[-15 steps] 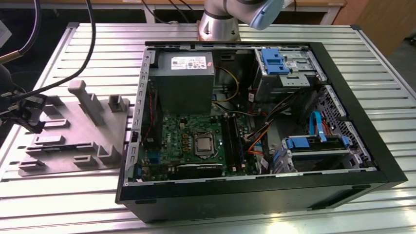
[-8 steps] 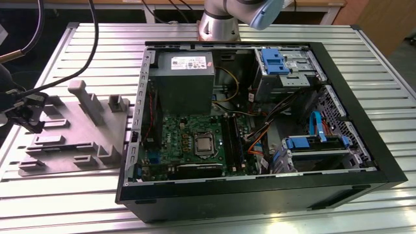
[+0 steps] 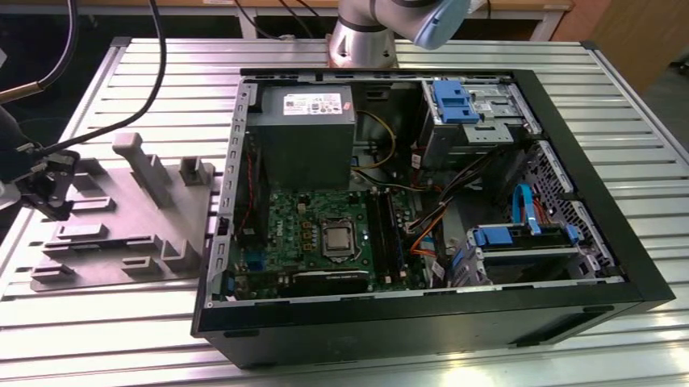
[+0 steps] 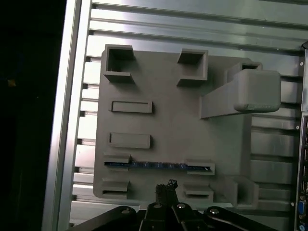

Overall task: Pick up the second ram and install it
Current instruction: 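Pick up the second ram and move it above second insertion slot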

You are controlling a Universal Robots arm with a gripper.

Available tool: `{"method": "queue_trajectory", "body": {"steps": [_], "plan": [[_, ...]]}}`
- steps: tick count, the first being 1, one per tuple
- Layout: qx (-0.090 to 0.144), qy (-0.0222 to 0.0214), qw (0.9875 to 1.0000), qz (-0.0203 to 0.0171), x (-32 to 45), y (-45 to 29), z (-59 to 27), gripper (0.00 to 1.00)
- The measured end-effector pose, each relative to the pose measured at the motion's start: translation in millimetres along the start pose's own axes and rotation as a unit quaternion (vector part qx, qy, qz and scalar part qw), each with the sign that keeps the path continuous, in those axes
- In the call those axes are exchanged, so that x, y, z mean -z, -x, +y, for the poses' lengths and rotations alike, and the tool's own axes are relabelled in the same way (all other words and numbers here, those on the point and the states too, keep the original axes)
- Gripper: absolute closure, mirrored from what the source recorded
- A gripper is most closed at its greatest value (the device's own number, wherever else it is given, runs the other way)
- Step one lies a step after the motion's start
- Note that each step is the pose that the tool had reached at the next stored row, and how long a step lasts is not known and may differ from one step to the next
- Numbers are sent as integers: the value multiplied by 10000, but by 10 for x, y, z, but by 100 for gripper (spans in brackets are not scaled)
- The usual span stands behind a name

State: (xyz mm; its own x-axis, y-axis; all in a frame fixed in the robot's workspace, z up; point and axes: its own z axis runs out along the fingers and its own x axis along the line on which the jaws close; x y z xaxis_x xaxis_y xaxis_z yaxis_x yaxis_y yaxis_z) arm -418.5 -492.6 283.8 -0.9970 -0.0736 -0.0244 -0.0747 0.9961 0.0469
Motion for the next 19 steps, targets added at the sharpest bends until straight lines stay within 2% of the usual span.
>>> {"method": "queue_trajectory", "body": {"steps": [6, 10, 13, 15, 19], "plan": [[253, 6, 9997, 13, -6, -12, 1, 90], [557, 13, 9984, 27, -19, -13, 1, 90], [825, 20, 9966, 39, -30, -13, 0, 90], [1013, 24, 9948, 48, -39, -13, 0, 90], [1370, 33, 9905, 65, -55, -14, -1, 90]]}}
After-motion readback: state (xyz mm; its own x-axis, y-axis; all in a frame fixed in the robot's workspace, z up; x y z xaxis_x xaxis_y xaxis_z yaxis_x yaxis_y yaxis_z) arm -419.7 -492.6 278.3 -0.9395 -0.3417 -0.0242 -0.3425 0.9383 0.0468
